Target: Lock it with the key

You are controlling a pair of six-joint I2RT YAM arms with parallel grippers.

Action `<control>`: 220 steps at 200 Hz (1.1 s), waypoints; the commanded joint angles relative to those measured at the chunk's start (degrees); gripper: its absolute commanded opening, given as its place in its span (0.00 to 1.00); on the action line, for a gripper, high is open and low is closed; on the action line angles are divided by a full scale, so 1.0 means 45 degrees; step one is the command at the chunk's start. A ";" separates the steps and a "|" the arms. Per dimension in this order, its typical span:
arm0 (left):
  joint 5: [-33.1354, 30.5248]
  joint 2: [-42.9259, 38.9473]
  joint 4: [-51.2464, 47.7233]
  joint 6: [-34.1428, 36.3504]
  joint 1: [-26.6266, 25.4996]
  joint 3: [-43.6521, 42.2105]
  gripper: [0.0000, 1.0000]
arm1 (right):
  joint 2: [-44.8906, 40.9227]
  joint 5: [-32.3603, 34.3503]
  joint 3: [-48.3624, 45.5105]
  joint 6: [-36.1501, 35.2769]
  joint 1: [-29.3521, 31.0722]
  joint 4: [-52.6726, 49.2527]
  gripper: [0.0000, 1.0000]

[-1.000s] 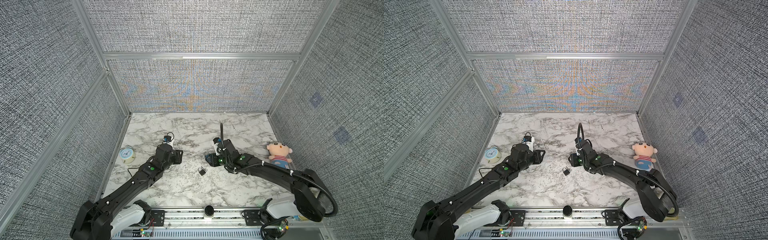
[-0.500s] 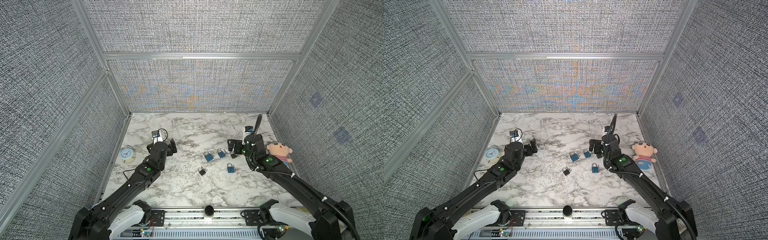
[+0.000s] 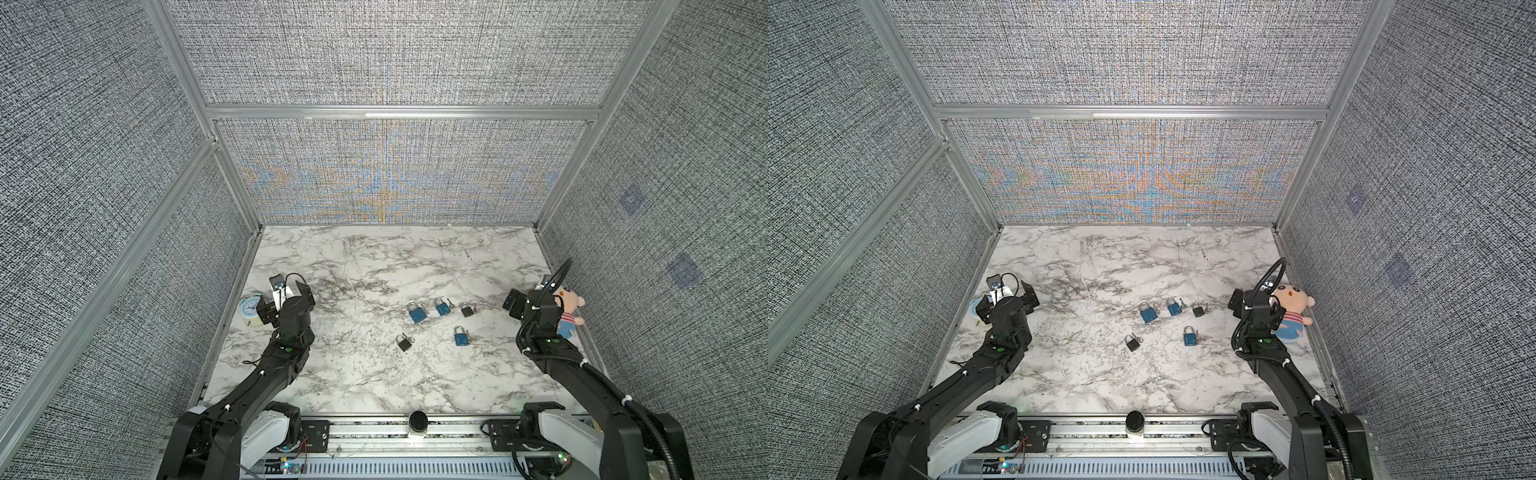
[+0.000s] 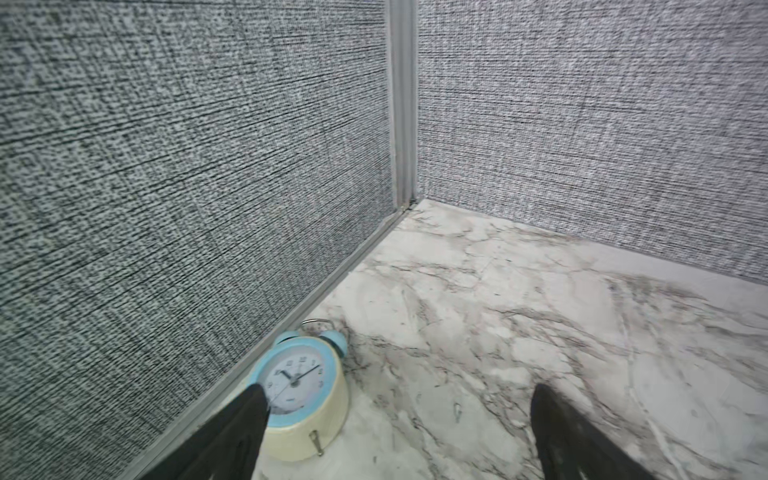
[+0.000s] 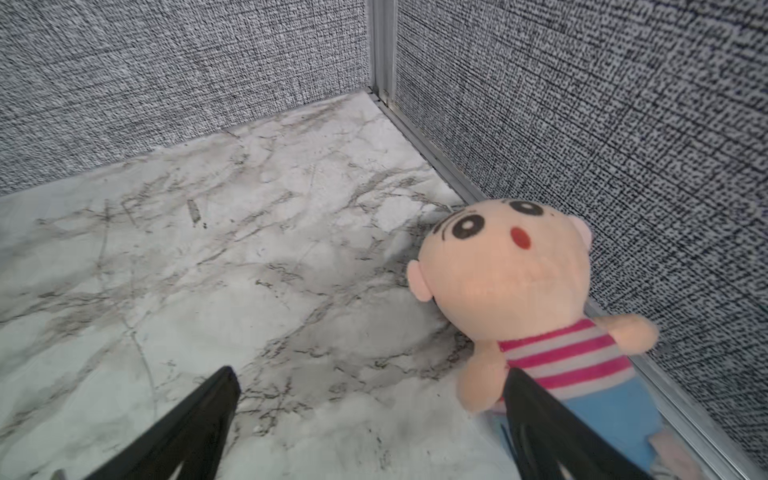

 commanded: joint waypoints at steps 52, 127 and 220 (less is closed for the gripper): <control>0.2360 0.1956 0.5797 0.1732 0.0931 -0.2239 0.99 | 0.3224 -0.0435 -0.1624 -0.1820 -0.0105 0.7690 0.99; 0.4750 0.5183 1.0968 0.2787 0.1560 -0.2785 0.99 | 0.5304 -0.1375 -0.1840 -0.2585 -0.0204 1.0491 0.99; 0.7180 0.6217 1.0394 0.2552 0.2543 -0.2059 0.99 | 0.6045 -0.2053 -0.0993 -0.2562 -0.0441 0.9547 0.99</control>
